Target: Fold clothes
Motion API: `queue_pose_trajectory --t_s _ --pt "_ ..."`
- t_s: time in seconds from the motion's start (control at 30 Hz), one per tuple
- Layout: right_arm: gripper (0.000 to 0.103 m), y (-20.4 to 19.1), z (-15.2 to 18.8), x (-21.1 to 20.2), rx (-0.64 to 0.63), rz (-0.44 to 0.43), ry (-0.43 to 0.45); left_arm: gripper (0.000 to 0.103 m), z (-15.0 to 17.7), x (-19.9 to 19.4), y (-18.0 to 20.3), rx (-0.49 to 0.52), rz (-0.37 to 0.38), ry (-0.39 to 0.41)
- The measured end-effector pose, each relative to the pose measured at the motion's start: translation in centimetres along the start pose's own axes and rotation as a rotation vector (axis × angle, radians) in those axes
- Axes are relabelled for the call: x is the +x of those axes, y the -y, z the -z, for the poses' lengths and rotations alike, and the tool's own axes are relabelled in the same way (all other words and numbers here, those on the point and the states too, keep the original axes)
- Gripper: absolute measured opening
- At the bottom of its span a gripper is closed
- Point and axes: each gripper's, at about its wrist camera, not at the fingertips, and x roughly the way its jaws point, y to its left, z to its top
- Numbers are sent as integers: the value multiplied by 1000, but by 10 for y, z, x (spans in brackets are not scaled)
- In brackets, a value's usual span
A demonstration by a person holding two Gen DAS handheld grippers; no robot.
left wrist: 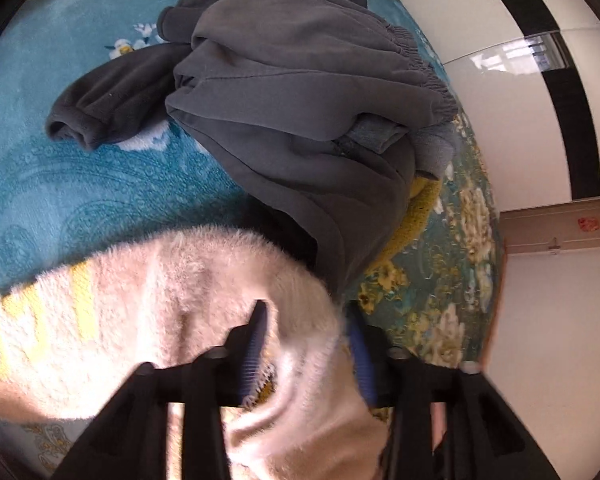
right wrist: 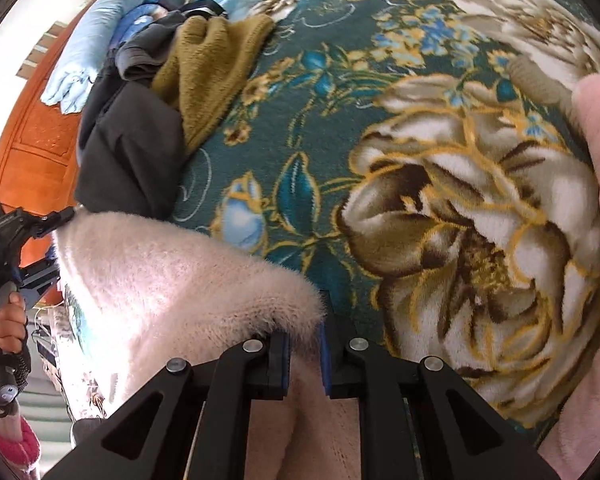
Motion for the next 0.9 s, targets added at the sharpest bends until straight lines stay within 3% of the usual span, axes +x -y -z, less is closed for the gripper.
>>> queue_pose_trajectory --t_s 0.17,0.33,0.47,0.6,0.67,0.73,0.83,0.9 --pt "16 -10 0 -12 -36 38 -1 68 7 -46 -9 11 89 59" --pt "47 -27 3 -40 -163 121 6 71 21 -91 -34 -8 138 132" --pt "53 -41 10 -68 -294 216 39 72 41 -114 -72 -66 146 170" --pt "55 -52 12 -110 -328 246 129 72 61 -119 -100 -93 143 186" --pt "58 -71 23 -127 -401 239 163 72 73 -120 -110 -91 127 195" --pt "67 -89 43 -129 -473 221 149 72 86 -117 -118 -82 112 204" --pt "68 -112 90 -109 -569 167 66 72 106 -115 -134 -51 75 262" --pt "68 -122 119 -91 -640 191 56 72 118 -111 -144 -30 26 281"
